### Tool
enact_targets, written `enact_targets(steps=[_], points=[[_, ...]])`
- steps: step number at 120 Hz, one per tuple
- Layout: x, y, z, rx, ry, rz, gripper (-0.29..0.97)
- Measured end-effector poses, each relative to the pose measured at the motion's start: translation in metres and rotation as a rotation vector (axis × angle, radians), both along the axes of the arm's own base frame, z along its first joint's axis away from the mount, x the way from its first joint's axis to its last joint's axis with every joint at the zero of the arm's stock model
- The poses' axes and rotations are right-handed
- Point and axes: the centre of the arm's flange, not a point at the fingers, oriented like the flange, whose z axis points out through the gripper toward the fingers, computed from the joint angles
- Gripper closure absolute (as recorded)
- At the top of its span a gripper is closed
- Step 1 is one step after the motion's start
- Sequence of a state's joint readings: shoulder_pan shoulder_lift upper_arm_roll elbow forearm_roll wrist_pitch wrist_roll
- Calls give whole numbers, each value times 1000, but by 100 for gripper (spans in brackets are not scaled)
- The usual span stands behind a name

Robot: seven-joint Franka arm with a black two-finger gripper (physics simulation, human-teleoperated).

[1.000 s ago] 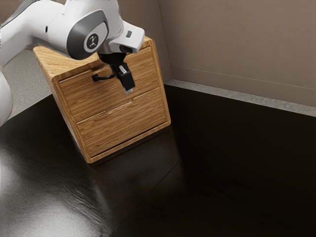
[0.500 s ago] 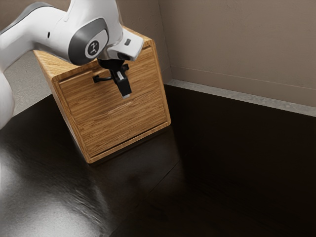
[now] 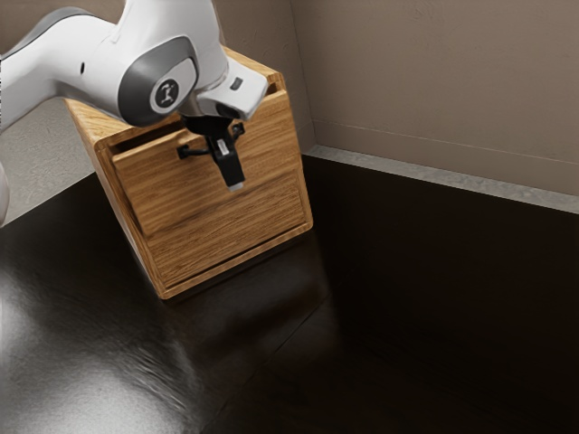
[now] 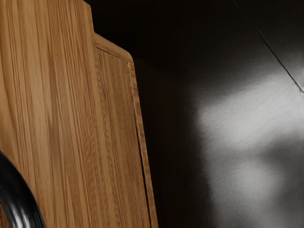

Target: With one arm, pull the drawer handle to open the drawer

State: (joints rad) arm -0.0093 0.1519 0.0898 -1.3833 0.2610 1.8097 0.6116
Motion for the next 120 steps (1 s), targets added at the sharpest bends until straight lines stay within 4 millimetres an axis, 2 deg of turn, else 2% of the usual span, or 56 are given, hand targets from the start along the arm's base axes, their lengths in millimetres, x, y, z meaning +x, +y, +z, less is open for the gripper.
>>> enact_targets(steps=[31, 103, 120], points=[[-7, -33, 1, -7, 6, -56, 0], [-27, -73, -1, -22, 11, -120, -1], [-34, -85, 1, -29, 9, -140, 4]])
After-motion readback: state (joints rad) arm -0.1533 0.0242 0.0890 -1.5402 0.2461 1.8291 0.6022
